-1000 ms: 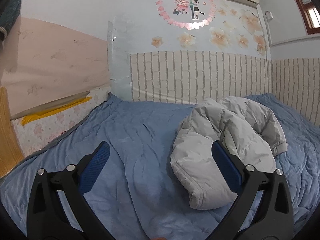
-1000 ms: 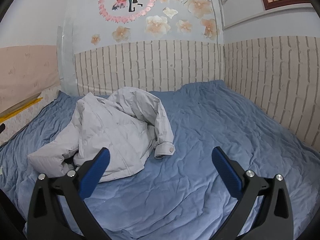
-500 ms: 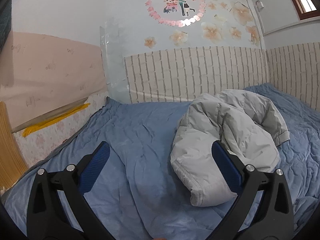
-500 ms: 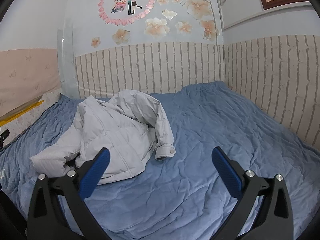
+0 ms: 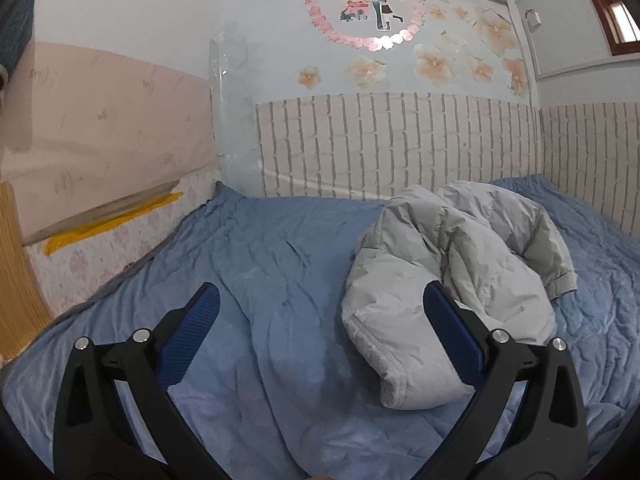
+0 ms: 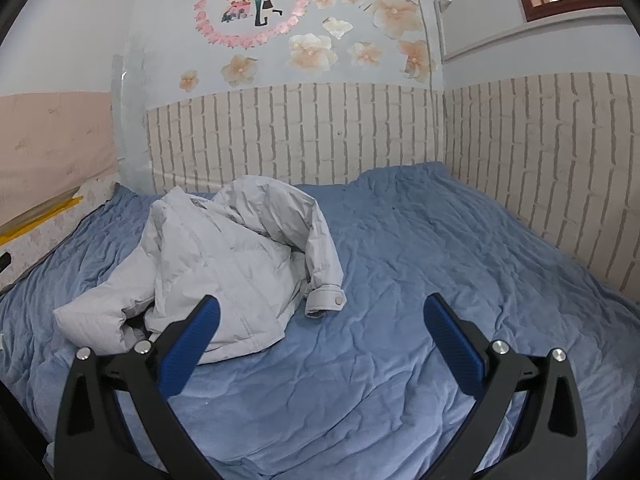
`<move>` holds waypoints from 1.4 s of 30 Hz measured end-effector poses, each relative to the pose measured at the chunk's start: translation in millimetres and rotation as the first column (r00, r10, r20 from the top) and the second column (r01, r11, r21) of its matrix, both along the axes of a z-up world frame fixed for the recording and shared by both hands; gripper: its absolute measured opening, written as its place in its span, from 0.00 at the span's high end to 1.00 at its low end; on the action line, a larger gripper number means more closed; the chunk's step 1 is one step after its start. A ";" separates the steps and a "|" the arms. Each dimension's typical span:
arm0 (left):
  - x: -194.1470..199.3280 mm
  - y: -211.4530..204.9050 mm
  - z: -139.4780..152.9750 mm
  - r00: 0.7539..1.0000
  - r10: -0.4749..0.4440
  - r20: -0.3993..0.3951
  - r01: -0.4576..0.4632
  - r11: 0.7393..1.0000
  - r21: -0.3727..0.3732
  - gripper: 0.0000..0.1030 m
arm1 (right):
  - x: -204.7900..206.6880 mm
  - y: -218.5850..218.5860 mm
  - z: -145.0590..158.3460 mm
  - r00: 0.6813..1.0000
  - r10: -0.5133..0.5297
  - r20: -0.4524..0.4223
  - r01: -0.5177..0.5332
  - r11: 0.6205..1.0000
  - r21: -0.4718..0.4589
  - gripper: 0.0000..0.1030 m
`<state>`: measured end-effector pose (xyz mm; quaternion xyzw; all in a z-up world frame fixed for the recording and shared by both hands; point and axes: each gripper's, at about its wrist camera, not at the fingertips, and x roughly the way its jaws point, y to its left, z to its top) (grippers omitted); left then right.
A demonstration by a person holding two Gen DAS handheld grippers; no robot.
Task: Fold large clothes
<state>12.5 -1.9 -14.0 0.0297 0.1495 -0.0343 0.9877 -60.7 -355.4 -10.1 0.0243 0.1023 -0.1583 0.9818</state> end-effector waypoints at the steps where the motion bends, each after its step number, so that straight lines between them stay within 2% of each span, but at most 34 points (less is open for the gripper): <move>1: -1.0 0.2 0.0 1.000 -0.011 -0.007 0.011 1.000 -0.008 0.03 | -0.6 -0.5 0.0 1.000 -0.003 0.000 0.003 1.000 0.000 0.01; 8: -20.7 -2.5 11.0 0.998 -0.041 0.044 0.042 0.999 -0.013 0.03 | -7.1 21.6 6.0 1.000 -0.023 -0.008 0.022 0.998 -0.065 0.01; 14: -36.1 7.0 25.9 0.993 -0.096 0.067 0.103 0.989 -0.108 0.03 | -10.4 57.8 26.6 0.999 -0.005 -0.042 0.001 0.995 -0.101 0.01; 16: -41.8 13.8 31.0 0.990 -0.120 0.079 0.131 0.979 -0.155 0.03 | -16.9 80.6 39.1 1.000 0.011 -0.023 -0.014 0.989 -0.150 0.01; 18: -46.4 18.9 35.2 0.986 -0.135 0.098 0.151 0.971 -0.187 0.03 | -22.6 109.5 48.3 1.000 0.007 -0.002 -0.007 0.967 -0.255 0.01; 20: -47.4 20.5 38.0 0.990 -0.107 0.096 0.123 0.977 -0.176 0.03 | -22.4 131.3 51.0 1.000 -0.008 0.006 0.009 0.935 -0.354 0.01; 21: -46.3 20.4 38.1 0.990 -0.102 0.096 0.117 0.978 -0.172 0.03 | -19.3 147.5 49.7 1.000 -0.018 0.004 0.018 0.902 -0.431 0.01; 24: -40.6 23.1 40.4 0.990 -0.111 0.087 0.127 0.971 -0.205 0.03 | -5.8 169.1 49.1 1.000 0.003 -0.025 -0.016 0.858 -0.513 0.01; 26: -37.1 23.5 41.7 0.990 -0.107 0.090 0.124 0.971 -0.206 0.03 | 4.3 174.0 52.9 0.999 0.020 -0.044 -0.040 0.858 -0.512 0.01; 30: -27.6 11.0 37.2 0.992 -0.086 0.093 0.099 0.983 -0.154 0.03 | 33.6 169.3 70.5 0.996 0.064 -0.068 -0.086 0.911 -0.403 0.01; 35: -8.5 -2.0 28.1 0.993 -0.107 0.052 0.111 0.989 -0.094 0.03 | 48.6 168.1 93.1 0.996 0.084 0.010 -0.075 0.931 -0.356 0.01; 37: 4.7 -0.7 18.4 0.994 -0.107 -0.024 0.104 0.988 -0.116 0.03 | 41.3 166.8 83.4 0.993 0.110 0.029 -0.092 0.926 -0.367 0.01; 39: 13.4 3.0 13.3 0.992 -0.104 -0.073 0.092 0.983 -0.158 0.03 | 36.5 160.6 59.2 0.997 0.072 0.015 -0.059 0.904 -0.423 0.01; 41: 15.0 5.0 13.8 0.995 -0.067 -0.079 0.053 0.985 -0.166 0.03 | 36.2 148.8 43.2 0.999 0.048 -0.008 -0.047 0.897 -0.440 0.01; 42: 14.3 4.3 13.8 0.996 -0.055 -0.075 0.042 0.986 -0.160 0.03 | 35.9 133.6 31.2 0.999 0.040 -0.023 -0.046 0.907 -0.419 0.01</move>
